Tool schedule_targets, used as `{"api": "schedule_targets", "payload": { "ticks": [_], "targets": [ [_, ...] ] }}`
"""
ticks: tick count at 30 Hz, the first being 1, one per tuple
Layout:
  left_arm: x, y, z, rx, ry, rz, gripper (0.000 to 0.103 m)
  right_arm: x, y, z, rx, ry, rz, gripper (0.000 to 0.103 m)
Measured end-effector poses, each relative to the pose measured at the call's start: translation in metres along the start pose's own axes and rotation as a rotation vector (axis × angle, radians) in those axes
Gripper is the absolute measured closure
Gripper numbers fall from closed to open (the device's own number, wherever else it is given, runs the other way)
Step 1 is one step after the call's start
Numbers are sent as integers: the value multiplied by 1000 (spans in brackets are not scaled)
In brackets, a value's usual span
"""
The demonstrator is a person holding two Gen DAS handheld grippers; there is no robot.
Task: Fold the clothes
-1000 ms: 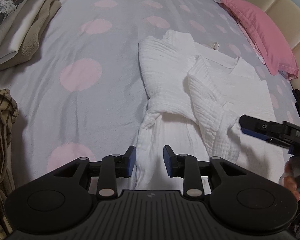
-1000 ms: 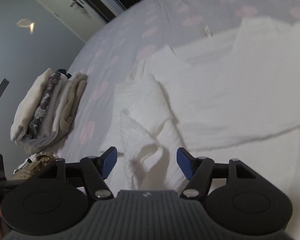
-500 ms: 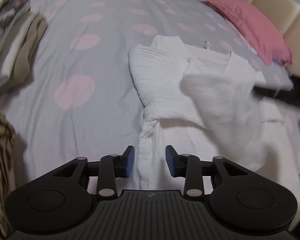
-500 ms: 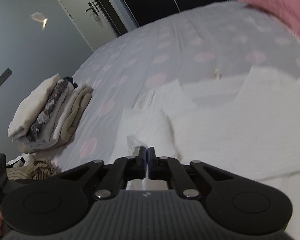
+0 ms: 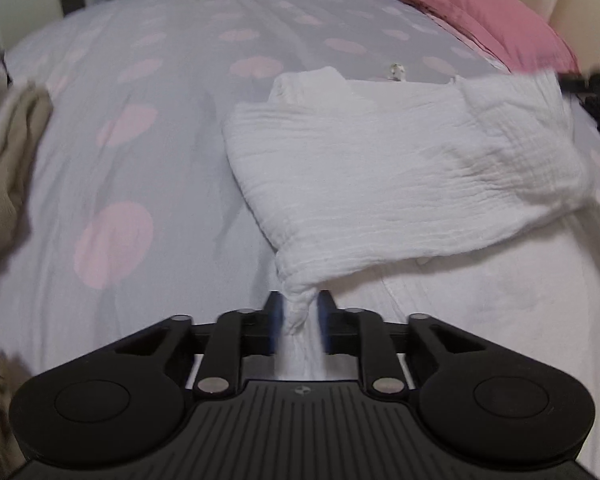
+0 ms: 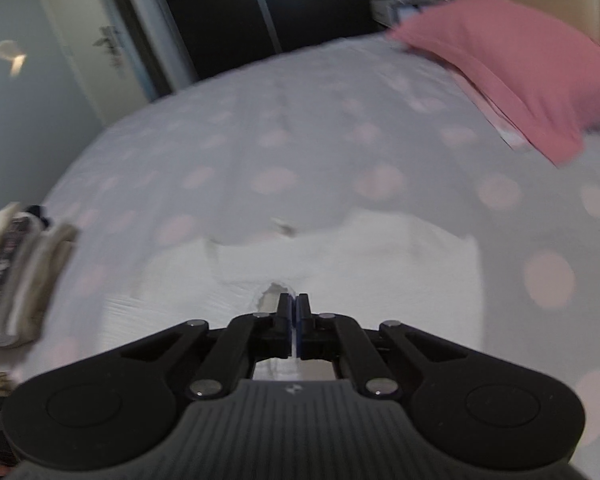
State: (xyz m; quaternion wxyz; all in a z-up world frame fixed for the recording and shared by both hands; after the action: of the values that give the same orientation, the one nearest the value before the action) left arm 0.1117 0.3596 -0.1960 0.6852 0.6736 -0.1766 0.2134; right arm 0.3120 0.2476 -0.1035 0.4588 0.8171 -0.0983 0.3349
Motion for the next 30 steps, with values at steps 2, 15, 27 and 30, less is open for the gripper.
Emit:
{"api": "schedule_targets", "payload": {
  "ticks": [2,15,27,30],
  "targets": [
    [-3,-2,-2,1,5,-7,92,-5,-13,22,-31,-25,-13,101],
    [-8,-1,-6,-13,34,-34,81,-24,-45,63,-103,-81,-72,90],
    [23,39,-32,-42,191,69,63,-25,20,95,-142,-28,-91,75],
    [53,35,-47,-43,259,116,61,-20,21,107,-140,-60,-78,74]
  ]
}}
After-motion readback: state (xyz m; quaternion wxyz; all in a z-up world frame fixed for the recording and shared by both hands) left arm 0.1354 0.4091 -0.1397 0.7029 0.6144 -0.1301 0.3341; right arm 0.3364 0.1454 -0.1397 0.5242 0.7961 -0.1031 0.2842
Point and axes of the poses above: each gripper's, at about its wrist camera, not at the fingertips, and y roughly against the way its jaws point, z to its right, x to its top, the point moved 9 cm from there along -y, roughly the way its jaws point, and after that the axes turned 5 degrees about -y, right-handed, at the moved point
